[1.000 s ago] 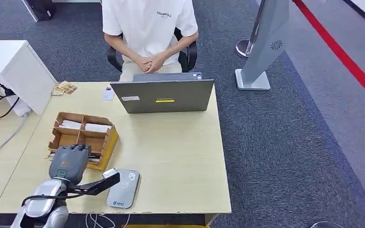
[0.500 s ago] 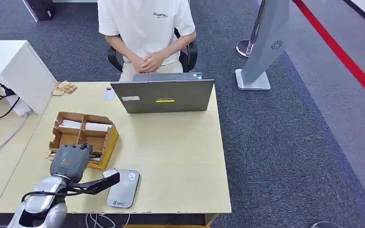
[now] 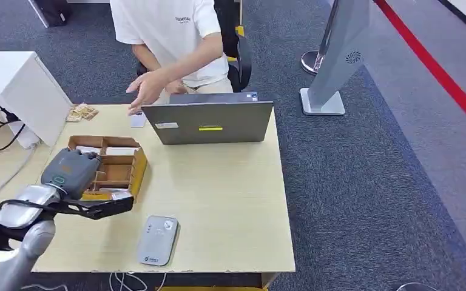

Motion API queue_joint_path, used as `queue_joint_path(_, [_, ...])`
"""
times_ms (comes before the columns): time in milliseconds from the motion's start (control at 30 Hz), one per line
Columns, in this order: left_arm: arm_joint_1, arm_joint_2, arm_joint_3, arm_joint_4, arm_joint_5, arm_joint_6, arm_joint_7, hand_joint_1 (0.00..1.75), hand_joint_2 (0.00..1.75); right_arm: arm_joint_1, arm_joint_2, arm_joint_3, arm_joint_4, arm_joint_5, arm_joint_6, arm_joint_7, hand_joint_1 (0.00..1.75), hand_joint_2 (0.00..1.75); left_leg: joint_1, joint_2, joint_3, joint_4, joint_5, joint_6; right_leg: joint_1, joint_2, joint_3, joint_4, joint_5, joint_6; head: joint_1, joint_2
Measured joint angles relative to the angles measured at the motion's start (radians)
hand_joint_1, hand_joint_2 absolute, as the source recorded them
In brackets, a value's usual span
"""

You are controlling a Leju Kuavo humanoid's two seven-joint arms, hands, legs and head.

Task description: Pass the card to the sensor for recognition and then transmit it.

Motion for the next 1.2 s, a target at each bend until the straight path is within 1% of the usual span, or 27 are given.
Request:
queue_joint_path(67, [-0.053, 0.026, -0.016, -0.022, 0.013, -0.027, 0.0, 1.75, 1.75, 0.0, 0.0, -0.006, 0.0, 0.008, 0.0, 0.0, 0.0, 1.75, 0.0, 0.0, 0.0, 0.0, 0.0, 0.0, 0.0, 0.0, 0.0, 0.0, 0.0, 0.0, 0.0, 0.0])
queue_joint_path(233, [-0.183, 0.061, -0.042, -0.075, 0.076, -0.091, 0.015, 1.75, 1.75, 0.001, 0.0, -0.016, 0.0, 0.021, 0.001, -0.003, 0.0, 1.75, 0.0, 0.0, 0.0, 0.0, 0.0, 0.0, 0.0, 0.0, 0.0, 0.0, 0.0, 0.0, 0.0, 0.0])
queue_joint_path(333, [-0.276, 0.067, -0.059, -0.082, 0.135, -0.136, 0.038, 1.75, 1.75, 0.001, -0.001, -0.021, 0.0, 0.027, 0.003, -0.003, 0.0, 1.75, 0.0, 0.0, 0.0, 0.0, 0.0, 0.0, 0.0, 0.0, -0.001, 0.0, 0.0, 0.0, -0.001, 0.0])
queue_joint_path(400, [-0.334, 0.064, -0.07, -0.082, 0.148, -0.135, 0.063, 1.75, 1.75, 0.0, -0.001, -0.022, 0.0, 0.036, 0.005, -0.003, 0.0, 1.75, 0.0, 0.0, 0.0, 0.0, 0.0, 0.0, 0.0, 0.0, -0.001, 0.0, 0.0, 0.0, -0.001, 0.0])
queue_joint_path(433, [-0.354, 0.056, -0.072, -0.08, 0.141, -0.121, 0.079, 1.75, 1.75, 0.0, -0.001, -0.022, 0.0, 0.04, 0.007, -0.003, 0.0, 1.75, 0.0, 0.0, 0.0, 0.0, 0.0, 0.0, 0.0, 0.0, -0.001, 0.0, 0.0, 0.0, 0.0, 0.0])
queue_joint_path(500, [-0.374, 0.032, -0.074, -0.075, 0.099, -0.059, 0.112, 1.75, 1.75, 0.0, -0.001, -0.023, 0.0, 0.049, 0.01, -0.003, 0.0, 1.75, -0.001, 0.0, 0.0, 0.0, 0.0, 0.0, -0.001, 0.0, -0.001, 0.0, 0.001, 0.0, -0.001, 0.0])
queue_joint_path(567, [-0.372, 0.002, -0.078, -0.065, 0.023, 0.046, 0.145, 1.75, 1.75, -0.001, -0.001, -0.022, 0.0, 0.064, 0.013, -0.005, 0.0, 1.75, -0.001, 0.0, 0.0, 0.0, 0.0, 0.0, -0.001, 0.0, 0.0, 0.0, 0.001, 0.0, -0.001, 0.0])
queue_joint_path(633, [-0.355, -0.035, -0.078, -0.052, -0.059, 0.147, 0.162, 1.75, 1.75, -0.003, -0.001, -0.022, 0.0, 0.079, 0.014, -0.004, 0.0, 1.75, -0.001, 0.0, 0.0, 0.0, 0.0, 0.0, -0.001, 0.0, 0.0, 0.0, 0.001, 0.001, 0.0, 0.0])
queue_joint_path(700, [-0.329, -0.069, -0.078, -0.027, -0.117, 0.212, 0.162, 1.75, 1.75, -0.004, 0.001, -0.021, 0.0, 0.087, 0.015, -0.004, 0.0, 1.75, -0.001, 0.0, 0.0, 0.0, 0.0, 0.0, -0.001, 0.0, 0.0, 0.0, 0.001, 0.001, 0.0, 0.0])
queue_joint_path(767, [-0.301, -0.097, -0.074, 0.003, -0.145, 0.265, 0.16, 1.75, 1.75, -0.006, 0.001, -0.019, 0.0, 0.094, 0.017, -0.005, 0.0, 1.75, -0.001, 0.0, 0.0, 0.0, 0.0, 0.0, -0.001, 0.0, 0.0, 0.0, 0.001, 0.001, 0.0, 0.0])
queue_joint_path(900, [-0.226, -0.15, -0.044, 0.063, -0.188, 0.375, 0.137, 1.75, 1.75, -0.006, 0.003, -0.011, 0.001, 0.111, 0.017, 0.001, 0.0, 1.75, -0.001, 0.0, 0.0, 0.0, 0.0, 0.0, -0.001, 0.001, 0.0, 0.0, 0.001, 0.001, 0.0, 0.0])
queue_joint_path(967, [-0.2, -0.172, -0.029, 0.084, -0.192, 0.398, 0.132, 1.75, 1.75, -0.005, 0.003, -0.01, 0.001, 0.111, 0.017, 0.002, 0.0, 1.75, -0.001, 0.001, 0.0, 0.0, 0.0, 0.0, -0.001, 0.001, -0.001, 0.0, 0.001, 0.0, 0.0, 0.0])
queue_joint_path(1033, [-0.184, -0.188, -0.015, 0.103, -0.192, 0.407, 0.13, 1.75, 1.75, -0.005, 0.005, -0.008, 0.002, 0.112, 0.017, 0.005, 0.0, 1.75, -0.001, 0.001, -0.001, 0.0, 0.0, 0.0, -0.001, 0.002, -0.001, 0.0, 0.001, 0.0, 0.0, 0.0])
queue_joint_path(1067, [-0.178, -0.198, -0.006, 0.112, -0.192, 0.413, 0.128, 0.0, 1.75, -0.005, 0.005, -0.008, 0.002, 0.112, 0.017, 0.005, 0.0, 1.75, -0.001, 0.001, -0.002, 0.0, 0.0, 0.0, -0.001, 0.002, -0.002, 0.0, 0.001, 0.0, 0.0, 0.0])
queue_joint_path(1200, [-0.169, -0.219, 0.02, 0.131, -0.196, 0.421, 0.112, 0.0, 1.75, -0.006, 0.006, -0.007, 0.003, 0.112, 0.016, 0.005, 0.0, 1.75, -0.001, 0.0, -0.003, 0.0, 0.0, 0.0, -0.001, 0.001, -0.003, 0.0, 0.0, 0.001, 0.0, 0.0])
